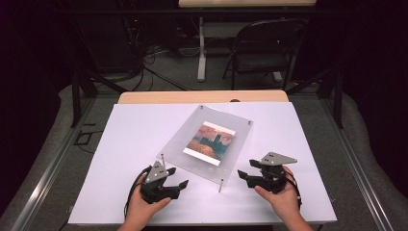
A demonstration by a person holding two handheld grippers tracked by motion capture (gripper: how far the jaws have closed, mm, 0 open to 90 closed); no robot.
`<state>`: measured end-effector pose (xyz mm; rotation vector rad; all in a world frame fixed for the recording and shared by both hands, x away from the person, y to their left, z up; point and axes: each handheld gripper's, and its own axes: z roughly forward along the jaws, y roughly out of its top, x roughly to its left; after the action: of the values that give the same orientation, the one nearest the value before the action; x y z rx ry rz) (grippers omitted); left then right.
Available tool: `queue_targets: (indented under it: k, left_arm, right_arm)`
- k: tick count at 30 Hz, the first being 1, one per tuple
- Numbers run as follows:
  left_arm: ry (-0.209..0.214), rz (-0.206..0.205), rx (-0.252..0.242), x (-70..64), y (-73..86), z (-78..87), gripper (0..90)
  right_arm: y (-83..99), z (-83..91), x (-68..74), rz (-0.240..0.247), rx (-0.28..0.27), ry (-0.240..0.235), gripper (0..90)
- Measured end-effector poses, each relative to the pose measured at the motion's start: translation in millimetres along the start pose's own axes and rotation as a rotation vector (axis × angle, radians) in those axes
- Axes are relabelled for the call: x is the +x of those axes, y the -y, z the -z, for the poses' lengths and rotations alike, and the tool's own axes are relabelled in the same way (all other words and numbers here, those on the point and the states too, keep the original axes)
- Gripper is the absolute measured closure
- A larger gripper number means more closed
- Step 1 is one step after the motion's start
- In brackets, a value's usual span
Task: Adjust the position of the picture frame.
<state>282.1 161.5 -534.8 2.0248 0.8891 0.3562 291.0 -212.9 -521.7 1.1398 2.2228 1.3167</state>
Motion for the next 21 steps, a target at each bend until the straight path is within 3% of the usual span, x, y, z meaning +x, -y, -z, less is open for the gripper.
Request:
queue_targets:
  k: [2,4,8,12,17,21]
  left_arm:
    - [-0.011,0.008,0.001,4.5,1.4,2.0,34.0]
    - [-0.040,0.043,-0.003,15.4,5.5,6.0,34.0]
    - [-0.070,0.060,-0.003,25.6,8.2,7.6,34.1]
    - [-0.095,0.099,-0.006,40.6,10.2,5.7,36.8]
    - [-0.101,0.119,-0.007,49.7,10.1,0.4,43.8]
    - [-0.139,0.097,0.002,55.6,7.2,-7.5,53.1]
  right_arm:
    - [1.7,2.2,1.9,-0.017,-0.002,-0.014,35.5]
    - [3.9,4.8,4.1,-0.023,-0.014,-0.024,35.3]
    - [6.5,6.1,6.8,-0.029,-0.008,-0.039,34.9]
    - [9.8,3.8,11.0,-0.012,-0.007,-0.050,36.2]
    - [9.9,2.5,13.7,-0.007,-0.011,-0.061,38.8]
    - [11.1,2.1,16.8,0.002,-0.018,-0.067,41.5]
